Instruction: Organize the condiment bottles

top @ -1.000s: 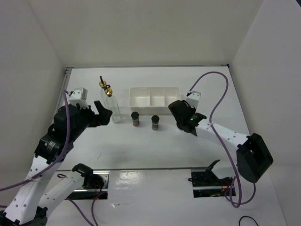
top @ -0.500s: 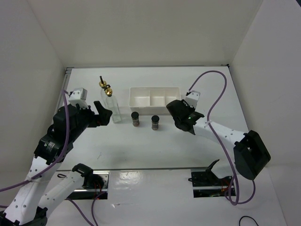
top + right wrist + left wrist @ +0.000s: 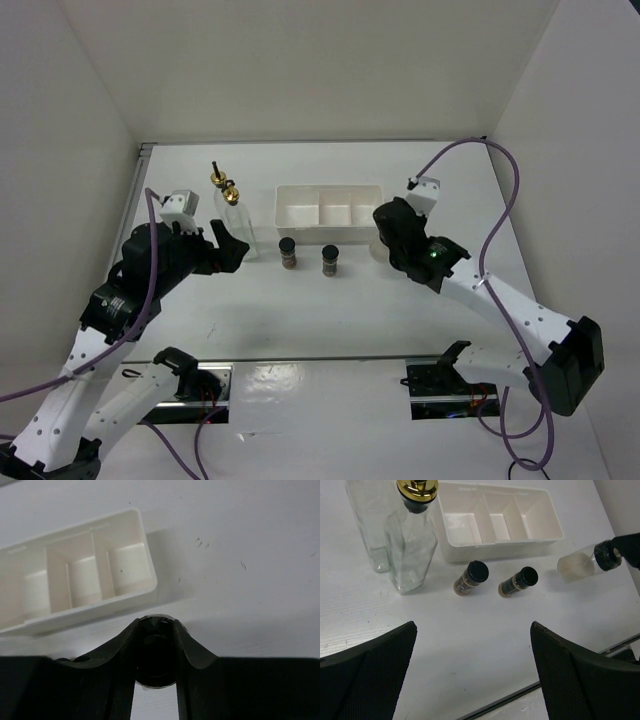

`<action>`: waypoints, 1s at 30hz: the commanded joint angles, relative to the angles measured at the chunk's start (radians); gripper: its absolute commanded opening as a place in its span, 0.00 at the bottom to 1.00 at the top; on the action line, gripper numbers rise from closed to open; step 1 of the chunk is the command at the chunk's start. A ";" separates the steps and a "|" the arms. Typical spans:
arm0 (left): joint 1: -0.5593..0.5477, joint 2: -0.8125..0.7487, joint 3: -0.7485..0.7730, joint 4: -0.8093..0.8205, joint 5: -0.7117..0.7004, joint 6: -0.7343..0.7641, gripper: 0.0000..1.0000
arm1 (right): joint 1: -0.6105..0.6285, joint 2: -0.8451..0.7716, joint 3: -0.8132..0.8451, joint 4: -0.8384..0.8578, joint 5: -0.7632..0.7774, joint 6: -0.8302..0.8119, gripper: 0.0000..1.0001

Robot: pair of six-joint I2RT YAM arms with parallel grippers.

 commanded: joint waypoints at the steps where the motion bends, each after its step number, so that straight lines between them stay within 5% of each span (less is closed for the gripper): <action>1: -0.003 0.021 -0.006 0.042 0.059 0.032 1.00 | 0.009 0.011 0.134 0.070 0.033 -0.075 0.00; 13: -0.003 0.040 -0.006 0.094 0.172 0.050 1.00 | -0.001 0.261 0.441 0.196 0.104 -0.326 0.00; 30: -0.003 -0.011 -0.006 0.137 0.238 -0.012 1.00 | -0.124 0.600 0.596 0.325 -0.021 -0.382 0.00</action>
